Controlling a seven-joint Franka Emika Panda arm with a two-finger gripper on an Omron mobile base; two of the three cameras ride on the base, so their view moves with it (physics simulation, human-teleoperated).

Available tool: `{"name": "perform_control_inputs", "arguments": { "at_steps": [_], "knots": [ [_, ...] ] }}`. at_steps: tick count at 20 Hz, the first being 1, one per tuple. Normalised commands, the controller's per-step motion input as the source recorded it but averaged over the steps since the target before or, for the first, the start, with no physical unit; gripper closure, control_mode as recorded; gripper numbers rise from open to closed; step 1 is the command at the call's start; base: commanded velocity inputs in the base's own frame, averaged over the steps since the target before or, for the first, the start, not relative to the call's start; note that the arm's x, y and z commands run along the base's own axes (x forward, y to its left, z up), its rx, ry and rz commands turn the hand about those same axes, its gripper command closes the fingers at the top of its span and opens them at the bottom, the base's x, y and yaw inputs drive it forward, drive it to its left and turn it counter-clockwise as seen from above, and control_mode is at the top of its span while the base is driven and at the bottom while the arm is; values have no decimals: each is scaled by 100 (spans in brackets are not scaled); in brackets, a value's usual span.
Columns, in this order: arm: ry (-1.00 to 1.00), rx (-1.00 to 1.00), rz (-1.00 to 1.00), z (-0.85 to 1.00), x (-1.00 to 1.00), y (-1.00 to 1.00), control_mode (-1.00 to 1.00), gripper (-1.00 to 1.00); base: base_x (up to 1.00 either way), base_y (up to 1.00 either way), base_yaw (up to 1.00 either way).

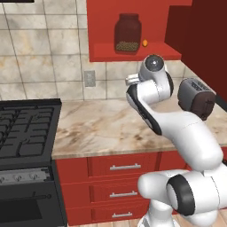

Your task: Pick the candle and jar from the dining table and place them in the open cabinet. Close the cabinet after placing the objects.

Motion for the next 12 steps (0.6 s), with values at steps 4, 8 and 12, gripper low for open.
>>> {"name": "perform_control_inputs", "arguments": {
  "at_steps": [4,8,12],
  "knots": [
    [-7,-9,0,64,0,-8,-100,100,0,0,0],
    [-11,-5,0,64,-6,-5,-100,100,0,0,0],
    [-12,-3,0,61,0,-16,-100,100,0,0,0]
  ]
}}
